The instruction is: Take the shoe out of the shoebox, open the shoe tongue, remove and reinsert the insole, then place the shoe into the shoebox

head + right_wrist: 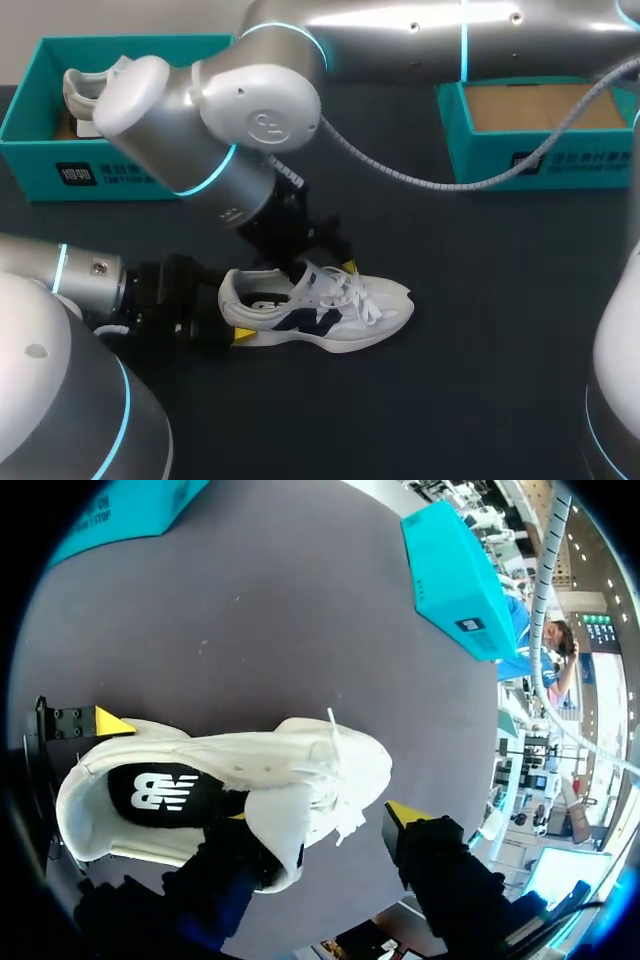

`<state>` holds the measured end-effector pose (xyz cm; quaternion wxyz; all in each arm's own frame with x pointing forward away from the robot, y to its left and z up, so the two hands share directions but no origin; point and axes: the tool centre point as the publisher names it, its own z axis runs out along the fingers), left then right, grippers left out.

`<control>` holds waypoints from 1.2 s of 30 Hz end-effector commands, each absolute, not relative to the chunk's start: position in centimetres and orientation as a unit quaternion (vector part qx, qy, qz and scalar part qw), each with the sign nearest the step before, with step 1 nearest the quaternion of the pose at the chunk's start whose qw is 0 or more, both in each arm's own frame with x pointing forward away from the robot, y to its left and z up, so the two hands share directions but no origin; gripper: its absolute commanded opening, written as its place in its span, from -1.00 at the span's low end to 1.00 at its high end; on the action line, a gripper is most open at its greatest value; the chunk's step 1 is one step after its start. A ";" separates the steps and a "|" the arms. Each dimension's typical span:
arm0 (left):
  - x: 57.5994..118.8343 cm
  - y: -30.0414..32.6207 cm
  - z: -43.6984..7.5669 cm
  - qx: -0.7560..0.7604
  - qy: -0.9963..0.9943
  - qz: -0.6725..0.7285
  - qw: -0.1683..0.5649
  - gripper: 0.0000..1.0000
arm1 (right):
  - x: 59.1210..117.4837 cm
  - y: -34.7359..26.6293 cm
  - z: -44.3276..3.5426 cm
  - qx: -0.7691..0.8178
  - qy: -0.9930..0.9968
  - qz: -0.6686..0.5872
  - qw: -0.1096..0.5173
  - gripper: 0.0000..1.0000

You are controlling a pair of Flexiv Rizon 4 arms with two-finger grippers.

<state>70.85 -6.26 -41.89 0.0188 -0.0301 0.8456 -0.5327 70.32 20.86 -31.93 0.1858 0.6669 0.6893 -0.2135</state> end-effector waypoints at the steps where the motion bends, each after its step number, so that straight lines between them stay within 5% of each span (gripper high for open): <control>1: 71.0 -6.4 -42.3 -0.030 0.846 -0.532 0.019 -1.00 | 69.9 20.2 -32.0 0.871 0.410 -0.123 0.243 -1.00; 14: 71.0 -6.4 -42.3 -0.030 0.846 -0.532 0.019 -1.00 | 70.2 20.0 -32.5 0.859 0.458 -0.122 0.196 -1.00; 15: 71.0 -6.4 -42.3 -0.030 0.846 -0.532 0.019 -1.00 | 70.1 20.2 -32.7 0.859 0.458 -0.122 0.194 -0.64; 18: 71.0 -6.4 -42.3 -0.030 0.846 -0.532 0.019 -1.00 | 70.0 20.5 -33.1 0.860 0.459 -0.121 0.186 -0.54; 20: 71.0 -6.4 -42.3 -0.030 0.846 -0.532 0.019 -1.00 | 69.9 20.6 -33.1 0.860 0.459 -0.122 0.186 -0.12; 21: 71.0 -6.4 -42.3 -0.030 0.846 -0.532 0.019 -1.00 | 69.9 20.6 -33.1 0.859 0.460 -0.123 0.186 -0.10; 36: 71.0 -6.4 -42.3 -0.030 0.846 -0.532 0.019 -1.00 | 68.3 21.9 -32.7 0.889 0.413 -0.123 0.153 -0.19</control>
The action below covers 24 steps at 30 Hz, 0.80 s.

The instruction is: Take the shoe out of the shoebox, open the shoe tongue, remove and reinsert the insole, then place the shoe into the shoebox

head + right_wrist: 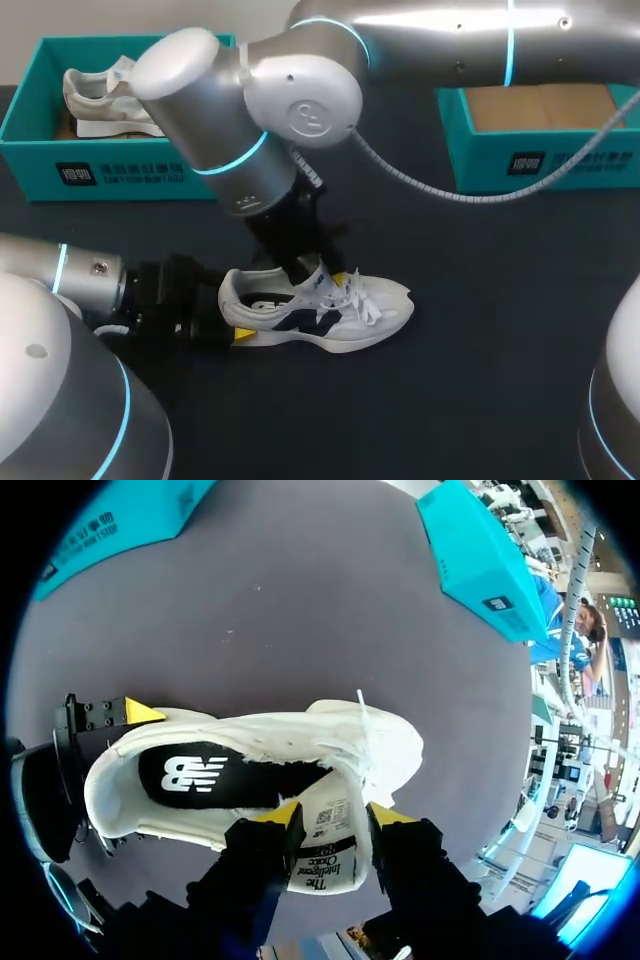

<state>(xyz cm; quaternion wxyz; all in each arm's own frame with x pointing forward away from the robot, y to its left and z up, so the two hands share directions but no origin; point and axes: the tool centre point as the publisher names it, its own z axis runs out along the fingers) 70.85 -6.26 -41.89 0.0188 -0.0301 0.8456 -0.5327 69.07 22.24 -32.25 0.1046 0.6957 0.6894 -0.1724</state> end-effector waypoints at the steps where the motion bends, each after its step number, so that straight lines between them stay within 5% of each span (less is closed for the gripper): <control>1: 71.0 -6.4 -42.3 -0.030 0.846 -0.532 0.019 -1.00 | 68.3 22.1 -32.7 0.891 0.410 -0.119 0.151 -0.18; 5: 71.0 -6.4 -42.3 -0.030 0.846 -0.532 0.019 -1.00 | 68.0 22.4 -32.8 0.895 0.405 -0.119 0.146 -0.25; 10: 71.0 -6.4 -42.3 -0.030 0.846 -0.532 0.019 -1.00 | 68.1 22.5 -32.9 0.893 0.407 -0.124 0.147 -1.00; 24: 71.0 -6.4 -42.3 -0.030 0.846 -0.532 0.019 -1.00 | 70.6 20.5 -31.9 0.843 0.489 -0.146 0.170 -1.00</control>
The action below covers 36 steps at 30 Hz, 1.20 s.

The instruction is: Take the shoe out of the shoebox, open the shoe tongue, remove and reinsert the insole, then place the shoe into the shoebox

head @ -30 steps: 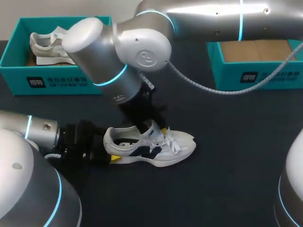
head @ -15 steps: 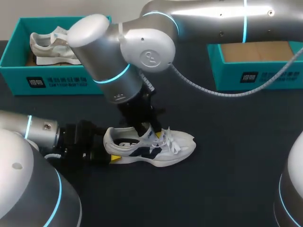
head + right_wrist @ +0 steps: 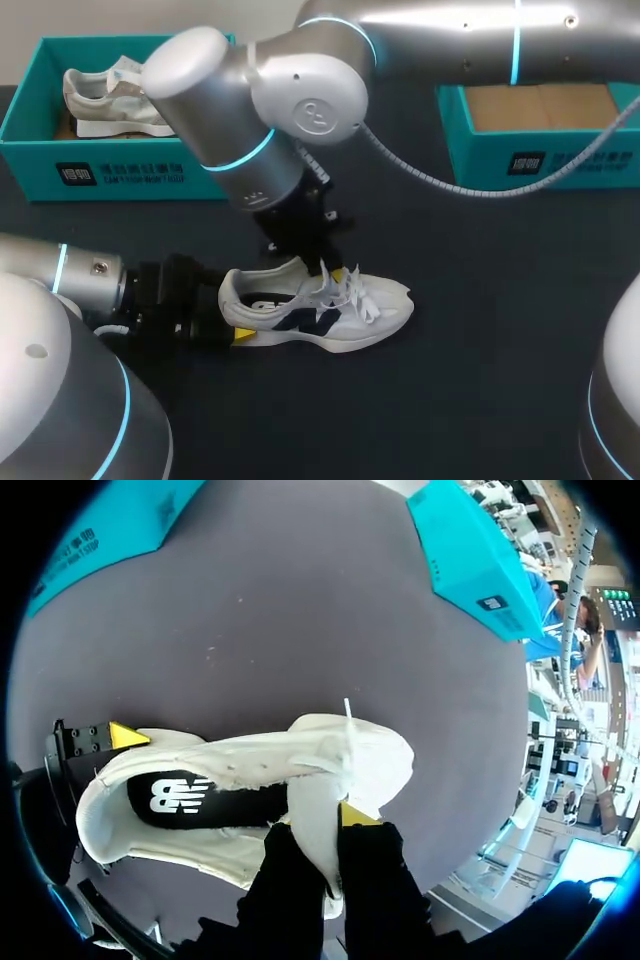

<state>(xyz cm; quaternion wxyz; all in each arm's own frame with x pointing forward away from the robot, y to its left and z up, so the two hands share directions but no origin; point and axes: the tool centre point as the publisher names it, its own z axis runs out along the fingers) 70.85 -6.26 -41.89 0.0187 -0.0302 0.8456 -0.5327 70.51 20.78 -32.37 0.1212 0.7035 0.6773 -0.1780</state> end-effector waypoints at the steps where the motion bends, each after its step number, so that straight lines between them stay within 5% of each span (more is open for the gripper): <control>1: 71.0 -6.4 -42.3 -0.030 0.846 -0.532 0.019 -1.00 | 70.7 20.3 -31.8 0.840 0.493 -0.146 0.173 -1.00; 26: 71.0 -6.4 -42.3 -0.030 0.846 -0.532 0.019 -1.00 | 71.0 13.5 -33.7 0.736 0.648 -0.123 0.154 -1.00; 28: 71.0 -6.4 -42.3 -0.030 0.846 -0.532 0.019 -1.00 | 71.0 13.4 -34.4 0.731 0.655 -0.117 0.153 -0.54; 36: 71.0 -6.4 -42.3 -0.030 0.846 -0.532 0.019 -1.00 | 71.2 13.4 -36.5 0.725 0.658 -0.105 0.174 0.00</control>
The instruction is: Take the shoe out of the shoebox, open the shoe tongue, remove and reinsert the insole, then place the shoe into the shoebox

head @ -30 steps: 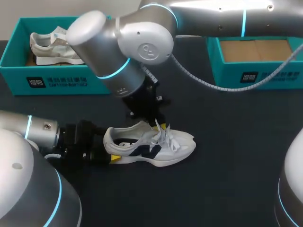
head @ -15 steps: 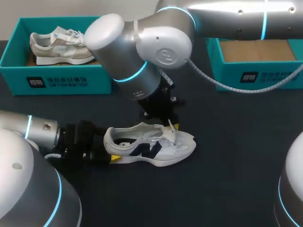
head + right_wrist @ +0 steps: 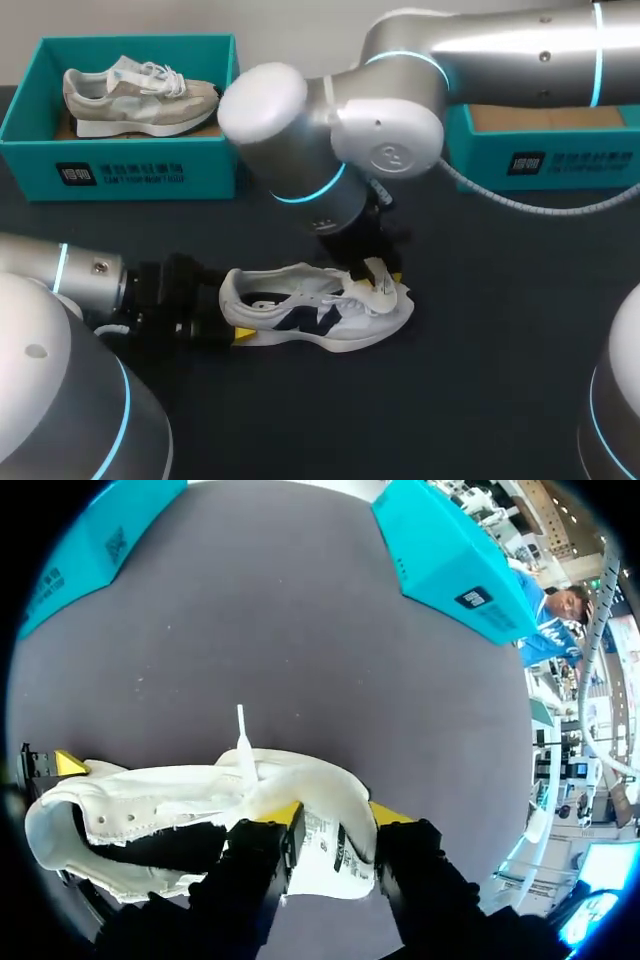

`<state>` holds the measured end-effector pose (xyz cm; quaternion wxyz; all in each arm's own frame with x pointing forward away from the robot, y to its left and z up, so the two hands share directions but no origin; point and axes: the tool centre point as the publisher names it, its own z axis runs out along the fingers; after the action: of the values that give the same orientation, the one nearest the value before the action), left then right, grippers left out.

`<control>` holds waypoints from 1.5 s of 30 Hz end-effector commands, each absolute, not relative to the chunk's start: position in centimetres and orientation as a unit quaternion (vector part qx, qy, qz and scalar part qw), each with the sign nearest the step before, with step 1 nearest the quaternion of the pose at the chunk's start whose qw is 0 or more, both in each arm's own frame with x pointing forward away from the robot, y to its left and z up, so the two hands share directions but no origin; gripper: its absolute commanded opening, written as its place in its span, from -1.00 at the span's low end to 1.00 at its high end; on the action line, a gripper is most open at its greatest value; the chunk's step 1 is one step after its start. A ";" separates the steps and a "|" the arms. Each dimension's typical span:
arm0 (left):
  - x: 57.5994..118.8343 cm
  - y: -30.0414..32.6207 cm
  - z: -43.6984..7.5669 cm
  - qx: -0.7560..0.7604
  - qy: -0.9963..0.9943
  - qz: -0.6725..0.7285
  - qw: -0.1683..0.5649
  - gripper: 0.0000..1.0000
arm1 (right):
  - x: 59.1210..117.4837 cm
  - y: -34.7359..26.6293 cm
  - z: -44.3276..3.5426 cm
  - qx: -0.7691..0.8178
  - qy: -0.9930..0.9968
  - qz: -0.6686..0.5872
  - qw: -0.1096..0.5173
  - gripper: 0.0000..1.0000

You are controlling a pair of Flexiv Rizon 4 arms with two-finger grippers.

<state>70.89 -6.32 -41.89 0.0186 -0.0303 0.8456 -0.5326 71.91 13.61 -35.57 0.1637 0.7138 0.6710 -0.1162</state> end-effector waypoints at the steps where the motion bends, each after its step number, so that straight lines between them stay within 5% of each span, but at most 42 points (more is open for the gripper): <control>1: 71.0 -6.4 -42.3 -0.030 0.846 -0.532 0.019 -1.00 | 71.2 13.4 -36.6 0.725 0.658 -0.105 0.174 0.21; 3: 71.0 -6.4 -42.3 -0.030 0.846 -0.532 0.019 -1.00 | 71.1 13.3 -36.7 0.726 0.657 -0.105 0.177 0.78; 8: 71.0 -6.4 -42.3 -0.030 0.846 -0.532 0.019 -1.00 | 70.9 12.9 -36.1 0.726 0.653 -0.108 0.189 1.00; 33: 71.0 -6.4 -42.3 -0.030 0.846 -0.532 0.019 -1.00 | 72.6 20.2 -25.3 0.577 0.779 -0.030 0.245 1.00; 40: 71.0 -6.4 -42.3 -0.030 0.846 -0.532 0.019 -1.00 | 71.5 26.1 -24.3 0.387 0.911 -0.018 0.140 1.00; 45: 71.0 -6.4 -42.3 -0.030 0.846 -0.532 0.019 -1.00 | 71.5 26.1 -24.3 0.387 0.911 -0.018 0.140 1.00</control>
<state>70.89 -6.31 -41.90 0.0186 -0.0302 0.8456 -0.5326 70.98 26.05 -24.10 0.1929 0.4660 0.8633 -0.0185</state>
